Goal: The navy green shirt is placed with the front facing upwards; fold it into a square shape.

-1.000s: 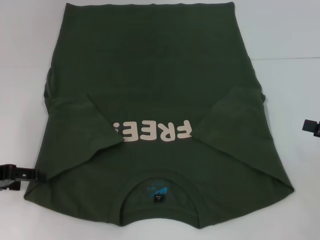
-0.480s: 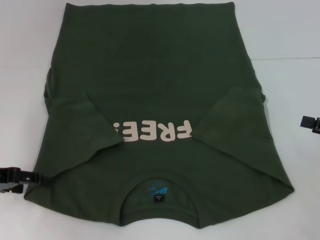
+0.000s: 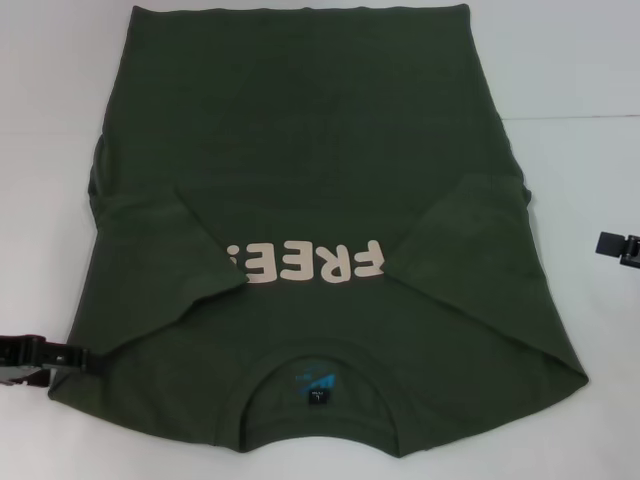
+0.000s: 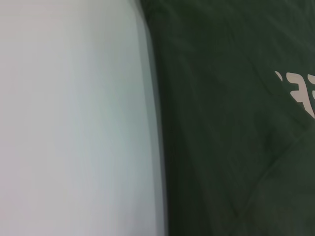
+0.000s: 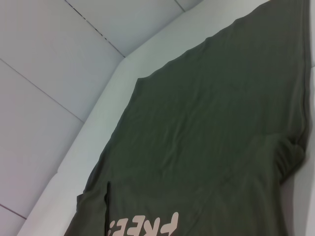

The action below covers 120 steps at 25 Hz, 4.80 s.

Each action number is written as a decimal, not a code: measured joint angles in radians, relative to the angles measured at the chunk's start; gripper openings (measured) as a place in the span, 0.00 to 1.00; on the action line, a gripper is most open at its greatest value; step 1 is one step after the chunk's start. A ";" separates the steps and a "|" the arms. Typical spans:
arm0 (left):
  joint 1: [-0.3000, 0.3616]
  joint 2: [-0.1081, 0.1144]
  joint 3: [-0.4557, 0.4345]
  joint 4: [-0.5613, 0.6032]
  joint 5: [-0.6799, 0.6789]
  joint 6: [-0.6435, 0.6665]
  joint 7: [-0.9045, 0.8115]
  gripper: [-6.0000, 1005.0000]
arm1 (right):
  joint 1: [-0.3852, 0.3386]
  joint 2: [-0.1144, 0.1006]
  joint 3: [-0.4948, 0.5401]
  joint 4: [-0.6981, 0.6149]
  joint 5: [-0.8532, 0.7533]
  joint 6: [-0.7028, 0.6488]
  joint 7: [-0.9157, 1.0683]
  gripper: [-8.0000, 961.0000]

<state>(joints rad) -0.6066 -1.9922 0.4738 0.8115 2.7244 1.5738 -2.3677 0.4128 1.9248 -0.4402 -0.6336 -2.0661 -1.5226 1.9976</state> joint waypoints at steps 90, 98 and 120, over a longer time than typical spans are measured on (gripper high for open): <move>-0.054 -0.014 0.055 -0.075 -0.011 -0.030 0.020 0.06 | 0.326 -0.004 -0.243 -0.179 -0.652 -0.203 0.574 0.95; -0.053 -0.014 0.055 -0.073 -0.014 -0.031 0.023 0.06 | 0.316 0.023 -0.260 -0.172 -0.653 -0.169 0.582 0.95; -0.060 -0.012 0.056 -0.075 -0.023 -0.036 0.025 0.05 | 0.304 0.041 -0.261 -0.116 -0.650 -0.077 0.573 0.93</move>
<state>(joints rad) -0.6662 -2.0047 0.5296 0.7362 2.7011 1.5382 -2.3423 0.7163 1.9658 -0.7010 -0.7496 -2.7164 -1.5999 2.5706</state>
